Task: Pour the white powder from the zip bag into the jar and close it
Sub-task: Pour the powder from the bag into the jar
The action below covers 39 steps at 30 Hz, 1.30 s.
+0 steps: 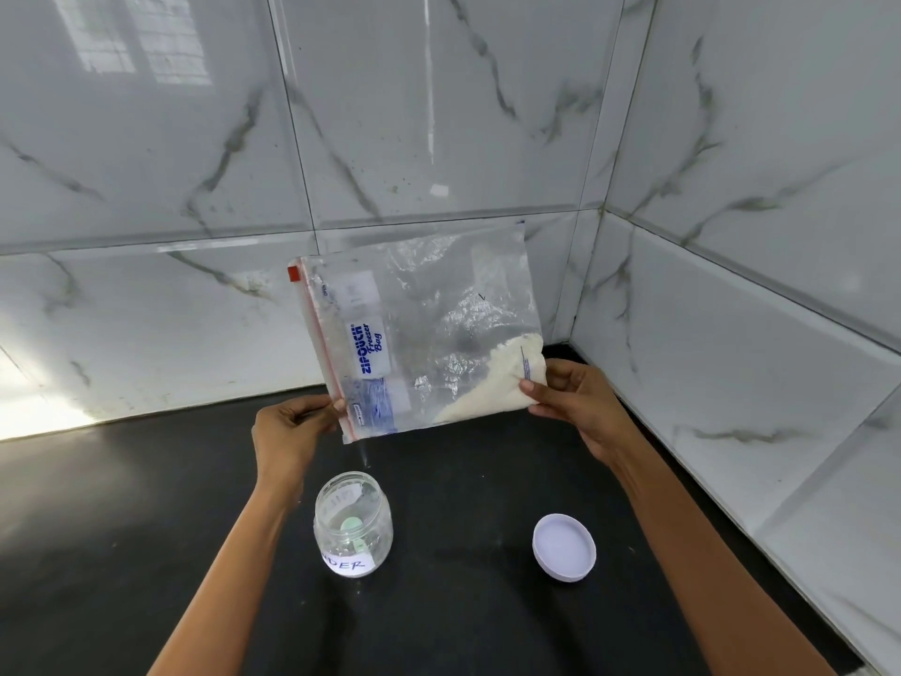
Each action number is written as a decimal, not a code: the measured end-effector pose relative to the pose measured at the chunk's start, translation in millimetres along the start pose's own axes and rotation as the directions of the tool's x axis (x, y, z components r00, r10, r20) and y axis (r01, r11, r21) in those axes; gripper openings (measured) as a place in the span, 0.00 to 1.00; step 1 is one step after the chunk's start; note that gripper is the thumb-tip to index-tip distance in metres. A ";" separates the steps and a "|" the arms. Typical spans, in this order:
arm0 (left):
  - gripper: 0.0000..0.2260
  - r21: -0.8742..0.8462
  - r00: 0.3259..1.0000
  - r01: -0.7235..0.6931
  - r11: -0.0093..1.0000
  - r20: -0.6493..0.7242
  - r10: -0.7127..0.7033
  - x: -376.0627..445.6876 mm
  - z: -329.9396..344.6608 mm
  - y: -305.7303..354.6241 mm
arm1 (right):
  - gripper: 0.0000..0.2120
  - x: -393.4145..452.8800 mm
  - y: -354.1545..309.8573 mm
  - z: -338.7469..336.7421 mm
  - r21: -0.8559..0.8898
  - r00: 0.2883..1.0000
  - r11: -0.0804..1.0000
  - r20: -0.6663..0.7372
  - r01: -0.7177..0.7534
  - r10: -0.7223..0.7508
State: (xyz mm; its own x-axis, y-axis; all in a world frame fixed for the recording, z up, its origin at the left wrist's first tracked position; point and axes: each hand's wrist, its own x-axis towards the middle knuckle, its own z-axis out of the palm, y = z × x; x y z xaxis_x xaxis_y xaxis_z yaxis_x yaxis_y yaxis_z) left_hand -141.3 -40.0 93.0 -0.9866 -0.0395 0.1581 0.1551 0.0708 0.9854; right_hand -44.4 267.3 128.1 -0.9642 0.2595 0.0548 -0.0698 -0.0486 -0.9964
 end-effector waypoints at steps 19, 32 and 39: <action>0.06 -0.098 1.000 0.006 0.995 -0.018 -0.008 -4.0 -1.4 -2.7 | 0.20 -0.6 -4.1 8.1 0.002 0.982 1.000 0.191 0.006 -0.006; 0.04 -0.137 0.997 0.027 0.990 0.069 -0.018 -16.2 -18.8 -1.0 | 0.16 -17.2 -0.1 18.6 0.092 0.987 0.995 0.156 -0.040 0.025; 0.04 -0.118 0.996 0.047 0.992 0.077 -0.038 -35.9 -25.7 0.1 | 0.10 -27.8 0.3 26.1 0.010 0.991 1.000 0.132 -0.010 0.008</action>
State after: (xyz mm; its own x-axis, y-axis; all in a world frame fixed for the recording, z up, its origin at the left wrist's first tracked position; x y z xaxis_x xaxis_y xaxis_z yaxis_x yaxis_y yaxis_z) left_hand -104.6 -64.1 89.1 -0.9927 0.0345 0.1157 0.1139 -0.0495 0.9923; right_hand -24.3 234.8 127.9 -0.9901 0.1294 0.0548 -0.0631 -0.0611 -0.9961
